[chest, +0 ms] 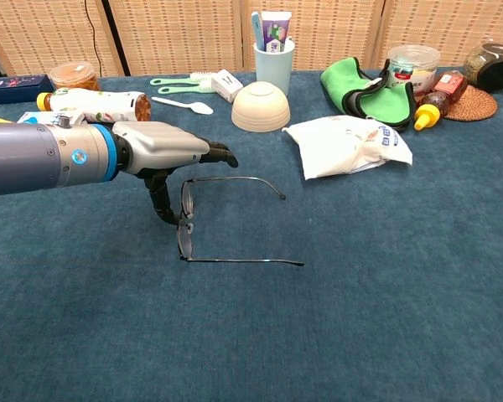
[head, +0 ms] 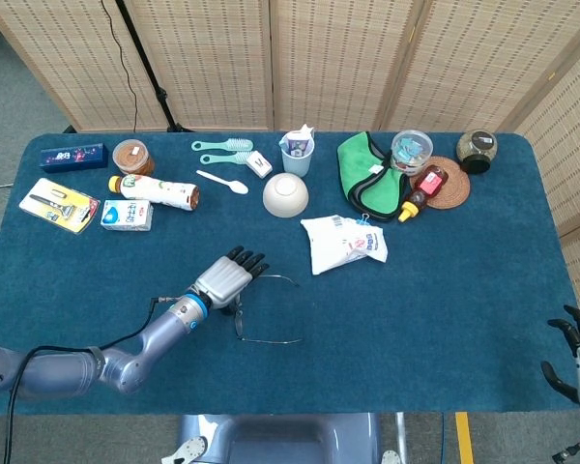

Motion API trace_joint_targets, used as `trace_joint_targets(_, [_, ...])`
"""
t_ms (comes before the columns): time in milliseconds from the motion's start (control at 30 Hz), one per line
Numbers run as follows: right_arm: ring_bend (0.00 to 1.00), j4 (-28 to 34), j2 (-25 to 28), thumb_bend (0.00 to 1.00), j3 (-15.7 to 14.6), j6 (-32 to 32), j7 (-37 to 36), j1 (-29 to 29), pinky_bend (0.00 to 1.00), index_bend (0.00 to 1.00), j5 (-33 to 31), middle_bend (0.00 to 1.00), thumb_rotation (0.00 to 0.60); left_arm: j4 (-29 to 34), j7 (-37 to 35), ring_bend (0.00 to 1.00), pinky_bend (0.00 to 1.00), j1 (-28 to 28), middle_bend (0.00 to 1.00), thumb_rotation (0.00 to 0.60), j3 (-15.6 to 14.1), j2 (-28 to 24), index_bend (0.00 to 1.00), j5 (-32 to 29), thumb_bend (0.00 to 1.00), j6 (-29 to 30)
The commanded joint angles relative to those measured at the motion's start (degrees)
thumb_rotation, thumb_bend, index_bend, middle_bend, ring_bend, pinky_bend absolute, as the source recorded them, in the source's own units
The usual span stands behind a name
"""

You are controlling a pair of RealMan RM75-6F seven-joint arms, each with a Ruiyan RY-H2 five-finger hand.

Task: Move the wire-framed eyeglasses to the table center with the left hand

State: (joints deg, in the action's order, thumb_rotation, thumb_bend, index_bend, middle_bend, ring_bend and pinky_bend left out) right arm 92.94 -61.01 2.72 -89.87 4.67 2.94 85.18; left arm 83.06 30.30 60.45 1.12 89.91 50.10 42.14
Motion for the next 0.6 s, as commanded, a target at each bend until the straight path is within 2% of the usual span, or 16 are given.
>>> trace_joint_targets(33, [0.19, -0.04, 0.01, 0.3, -0.05, -0.06, -0.08, 0.08, 0.24, 0.29, 0.03, 0.15, 0.6, 0.04, 1.08, 0.0, 0.0, 0.01, 0.0, 0.557, 0.04, 0.8, 0.12, -1.44, 0.2, 0.98])
trace_joint_targets(433, [0.19, 0.03, 0.03, 0.3, -0.1, 0.03, -0.01, 0.14, 0.25, 0.29, 0.01, 0.15, 0.6, -1.14, -0.49, 0.0, 0.0, -0.8, 0.0, 0.557, 0.64, 2.16, 0.18, -0.82, 0.2, 1.44])
trace_joint_targets(600, [0.19, 0.07, 0.11, 0.3, -0.12, -0.07, -0.05, 0.24, 0.25, 0.29, -0.01, 0.15, 0.6, -1.87, -1.17, 0.0, 0.0, -1.15, 0.0, 0.557, 0.93, 2.73, 0.24, -0.29, 0.22, 1.64])
